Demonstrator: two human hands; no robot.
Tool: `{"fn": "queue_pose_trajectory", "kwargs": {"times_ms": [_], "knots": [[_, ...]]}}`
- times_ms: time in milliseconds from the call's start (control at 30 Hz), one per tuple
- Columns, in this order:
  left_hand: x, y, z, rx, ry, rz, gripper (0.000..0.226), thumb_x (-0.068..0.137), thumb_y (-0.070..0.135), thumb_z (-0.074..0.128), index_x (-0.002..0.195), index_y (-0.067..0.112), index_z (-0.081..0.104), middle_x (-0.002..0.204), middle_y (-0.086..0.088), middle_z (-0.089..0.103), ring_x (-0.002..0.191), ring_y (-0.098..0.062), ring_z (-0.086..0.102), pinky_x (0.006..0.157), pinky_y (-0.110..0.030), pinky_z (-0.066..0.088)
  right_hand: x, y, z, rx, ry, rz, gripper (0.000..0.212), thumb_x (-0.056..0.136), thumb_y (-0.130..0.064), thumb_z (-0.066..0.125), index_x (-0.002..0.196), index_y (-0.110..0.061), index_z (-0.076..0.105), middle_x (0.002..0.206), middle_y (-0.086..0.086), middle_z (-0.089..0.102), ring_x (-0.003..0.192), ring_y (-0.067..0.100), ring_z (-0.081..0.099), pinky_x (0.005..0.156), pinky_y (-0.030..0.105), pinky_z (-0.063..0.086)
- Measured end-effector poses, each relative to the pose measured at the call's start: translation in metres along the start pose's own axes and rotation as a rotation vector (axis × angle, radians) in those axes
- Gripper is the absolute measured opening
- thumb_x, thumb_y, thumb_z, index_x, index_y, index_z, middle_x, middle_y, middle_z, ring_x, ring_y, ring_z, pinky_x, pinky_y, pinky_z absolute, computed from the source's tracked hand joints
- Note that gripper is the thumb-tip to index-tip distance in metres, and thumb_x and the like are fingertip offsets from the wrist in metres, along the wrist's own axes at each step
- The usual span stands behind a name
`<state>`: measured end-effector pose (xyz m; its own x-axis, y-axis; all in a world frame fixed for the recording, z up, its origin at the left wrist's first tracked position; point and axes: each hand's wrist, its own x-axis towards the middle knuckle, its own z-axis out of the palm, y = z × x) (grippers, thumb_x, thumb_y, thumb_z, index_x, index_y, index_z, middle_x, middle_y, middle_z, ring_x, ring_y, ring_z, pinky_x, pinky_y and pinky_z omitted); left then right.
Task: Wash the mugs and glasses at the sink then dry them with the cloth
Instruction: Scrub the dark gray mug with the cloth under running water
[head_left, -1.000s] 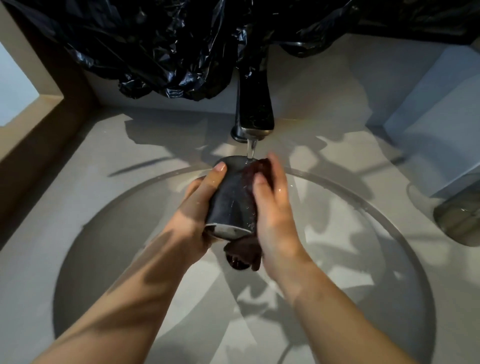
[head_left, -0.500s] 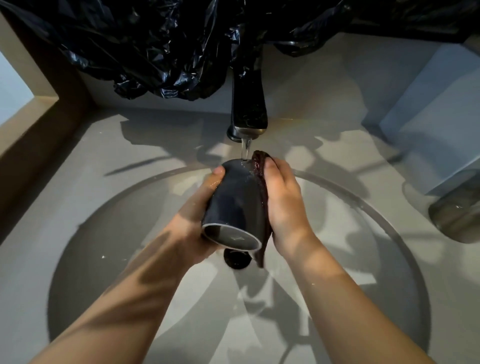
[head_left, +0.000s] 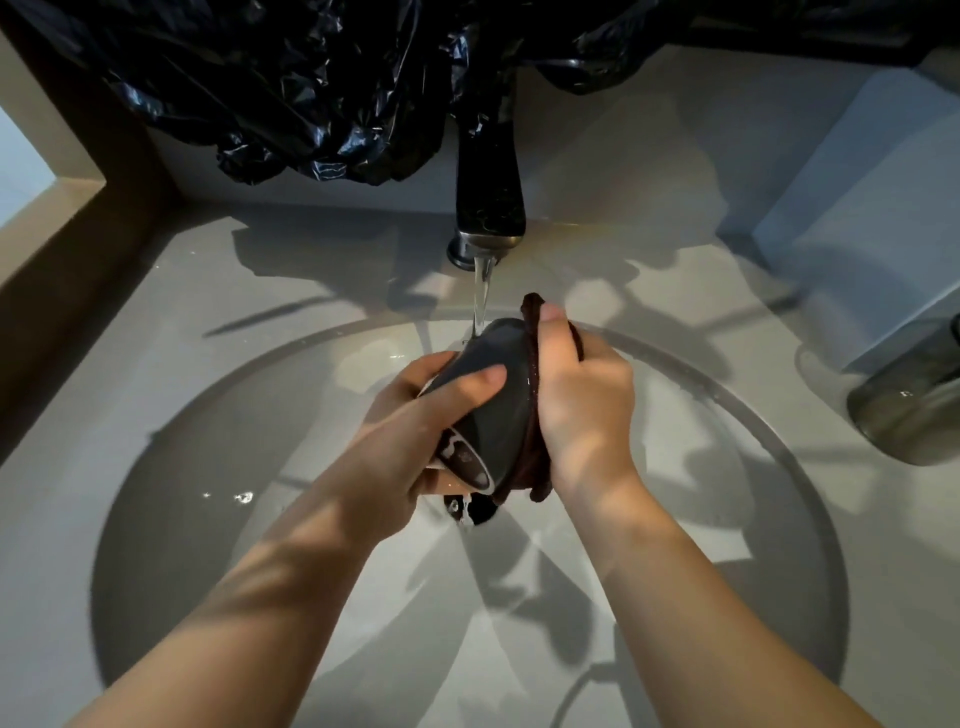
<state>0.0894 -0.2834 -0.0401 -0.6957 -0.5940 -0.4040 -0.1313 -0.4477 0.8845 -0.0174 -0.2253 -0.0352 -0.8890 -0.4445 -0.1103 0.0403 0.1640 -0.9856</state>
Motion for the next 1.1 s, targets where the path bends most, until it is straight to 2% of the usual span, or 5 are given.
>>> {"fn": "queue_pose_trajectory", "kwargs": {"times_ms": [200,367,700,933,1100], "knots": [[0.002,0.006,-0.007,-0.472,-0.031,-0.260,0.046,0.060,0.048,0.066,0.092,0.014,0.070,0.077,-0.010,0.072,0.068,-0.027,0.069,0.058,-0.038,0.057,-0.014,0.015,0.015,-0.065,-0.211,-0.317,0.037,0.080,-0.048,0.051,0.114,-0.048,0.038,0.113,-0.026,0.036,0.111,-0.012,0.037,0.091,0.001,0.032],[0.001,0.003,-0.012,-0.557,-0.059,-0.259,0.046,0.066,0.049,0.062,0.089,0.011,0.075,0.089,-0.011,0.074,0.074,-0.027,0.071,0.072,-0.040,0.055,-0.022,0.022,0.012,-0.401,-0.276,-0.547,0.054,0.082,-0.060,0.032,0.135,-0.049,0.035,0.147,-0.013,0.015,0.139,0.018,0.015,0.114,0.043,0.024],[0.008,-0.005,0.000,-0.724,0.015,-0.205,0.041,0.089,0.044,0.048,0.099,0.012,0.071,0.087,-0.010,0.074,0.068,-0.022,0.072,0.069,-0.035,0.049,-0.045,0.030,0.018,-0.539,-0.451,-0.532,0.057,0.086,-0.055,0.020,0.141,-0.045,0.035,0.158,-0.016,0.002,0.136,0.000,-0.023,0.116,0.035,-0.004],[0.008,-0.002,0.008,-0.698,0.032,-0.179,0.054,0.077,0.044,0.059,0.118,0.009,0.065,0.104,-0.013,0.072,0.080,-0.026,0.071,0.064,-0.035,0.059,-0.011,0.011,0.021,0.092,-0.292,-0.140,0.033,0.098,-0.037,0.036,0.125,-0.057,0.037,0.157,-0.012,0.014,0.144,0.011,0.017,0.114,0.028,0.025],[0.007,-0.003,-0.001,-0.698,-0.064,-0.183,0.053,0.090,0.050,0.042,0.121,0.014,0.066,0.116,-0.012,0.068,0.100,-0.028,0.067,0.089,-0.038,0.052,-0.052,0.020,0.021,-0.348,-0.472,-0.370,0.035,0.086,-0.053,0.026,0.112,-0.072,0.013,0.142,-0.038,-0.013,0.139,-0.004,-0.019,0.111,0.019,-0.005]]}}
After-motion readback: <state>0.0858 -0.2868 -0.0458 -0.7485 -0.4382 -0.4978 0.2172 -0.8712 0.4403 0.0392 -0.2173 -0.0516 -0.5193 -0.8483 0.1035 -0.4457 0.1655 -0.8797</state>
